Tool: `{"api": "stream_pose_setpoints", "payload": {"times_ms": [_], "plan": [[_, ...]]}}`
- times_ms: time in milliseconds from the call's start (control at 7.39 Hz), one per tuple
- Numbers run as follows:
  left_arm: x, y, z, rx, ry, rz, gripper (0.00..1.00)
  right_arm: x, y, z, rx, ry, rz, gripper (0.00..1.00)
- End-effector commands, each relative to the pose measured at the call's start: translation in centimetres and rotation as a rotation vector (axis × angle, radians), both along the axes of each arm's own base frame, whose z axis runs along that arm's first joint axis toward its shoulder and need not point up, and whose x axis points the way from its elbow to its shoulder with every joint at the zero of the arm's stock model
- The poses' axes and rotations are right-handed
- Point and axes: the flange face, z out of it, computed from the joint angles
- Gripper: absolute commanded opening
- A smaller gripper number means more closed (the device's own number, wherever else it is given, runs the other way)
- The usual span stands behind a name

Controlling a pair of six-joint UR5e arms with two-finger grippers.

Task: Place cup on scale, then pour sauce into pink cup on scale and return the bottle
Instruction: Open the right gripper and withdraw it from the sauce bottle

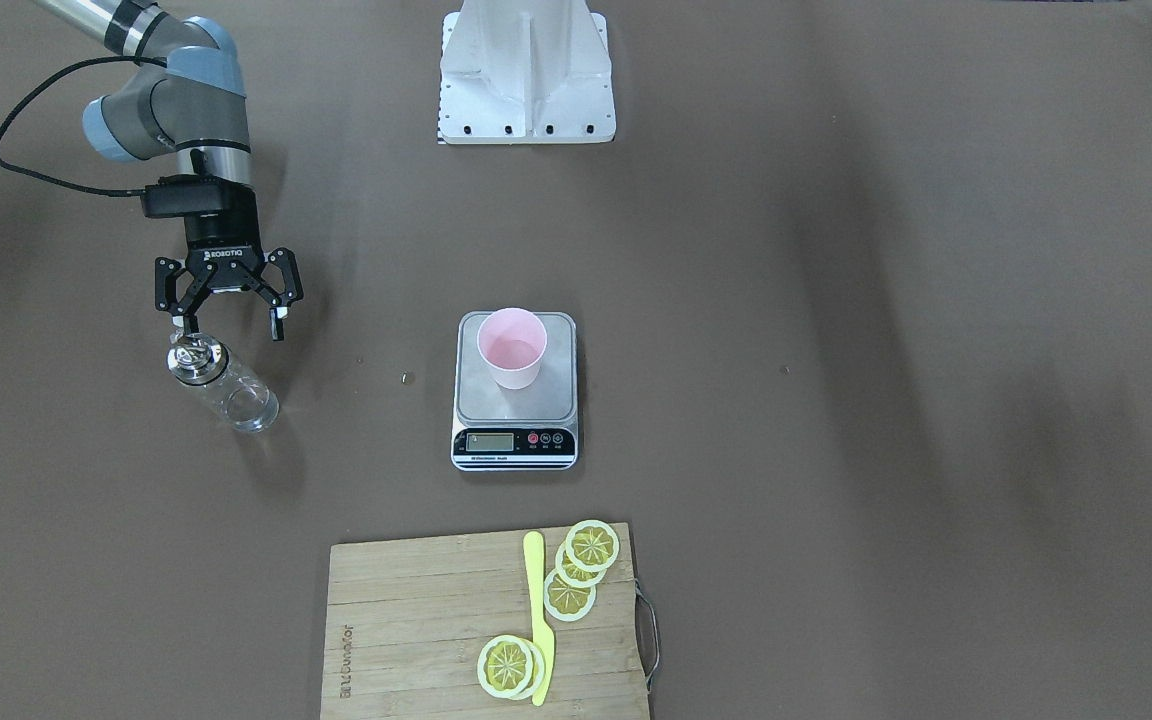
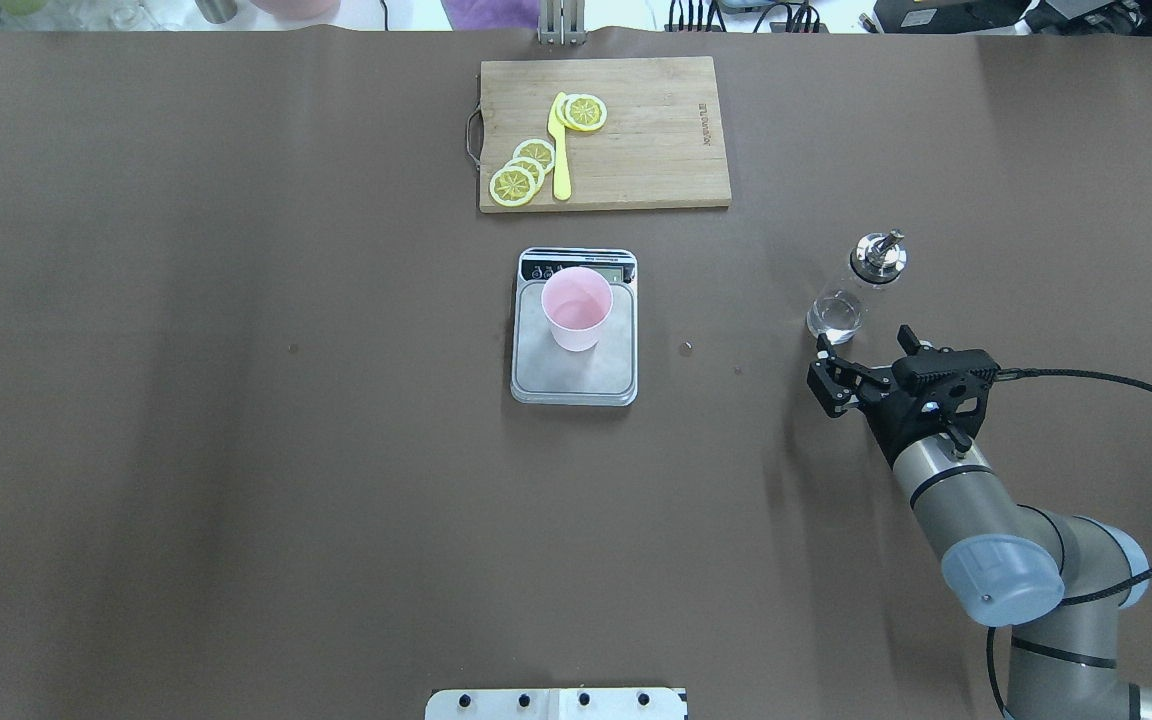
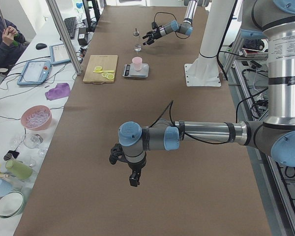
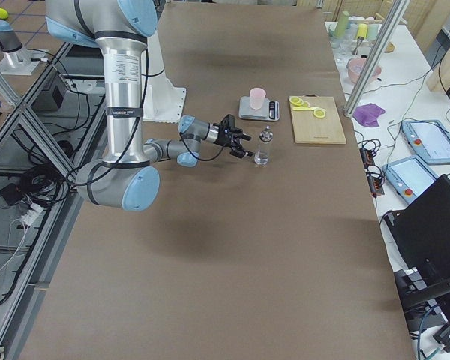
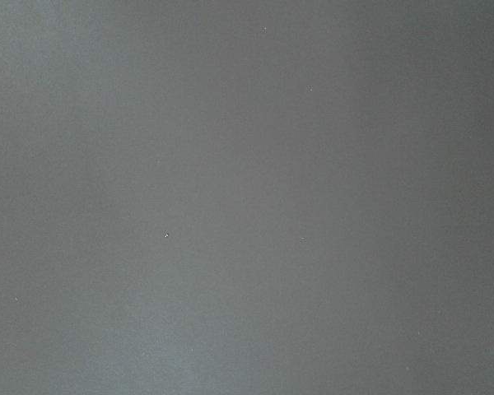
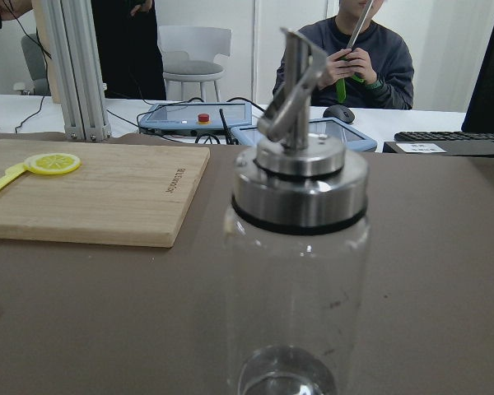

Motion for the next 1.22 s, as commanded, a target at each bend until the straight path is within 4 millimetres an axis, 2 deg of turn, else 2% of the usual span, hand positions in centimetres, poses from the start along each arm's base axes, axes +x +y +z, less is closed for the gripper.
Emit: {"api": "stream_pose_setpoints", "payload": {"times_ms": [0, 271, 406, 541, 676, 812, 947, 1082], "plan": [[0.0, 0.0, 0.1, -0.002, -0.001, 0.000, 0.99, 0.7, 2.4, 0.9, 0.001, -0.002, -0.005, 1.00], [0.0, 0.0, -0.1, 0.002, -0.001, 0.000, 0.99, 5.6, 3.8, 1.1, -0.014, 0.010, -0.036, 1.00], [0.0, 0.0, -0.2, 0.005, 0.001, 0.000, 0.99, 6.6, 4.0, 1.6, -0.020, 0.025, -0.040, 1.00], [0.0, 0.0, -0.3, 0.006, 0.001, 0.000, 0.99, 6.6, 4.0, 1.9, -0.020, 0.039, -0.046, 1.00], [0.0, 0.0, -0.3, 0.007, 0.001, 0.001, 0.99, 7.6, 3.0, 2.3, -0.040, 0.029, -0.064, 1.00], [0.0, 0.1, -0.3, 0.007, 0.001, 0.001, 0.99, 10.0, 1.5, 3.4, -0.061, 0.031, -0.090, 1.00], [-0.1, 0.2, -0.3, 0.007, 0.001, 0.000, 0.99, 12.5, -0.1, 4.7, -0.060, 0.057, -0.099, 1.00], [-0.1, 0.3, -0.3, 0.007, 0.001, 0.001, 0.99, 15.0, -2.0, 7.1, -0.064, 0.073, -0.108, 1.00]]}}
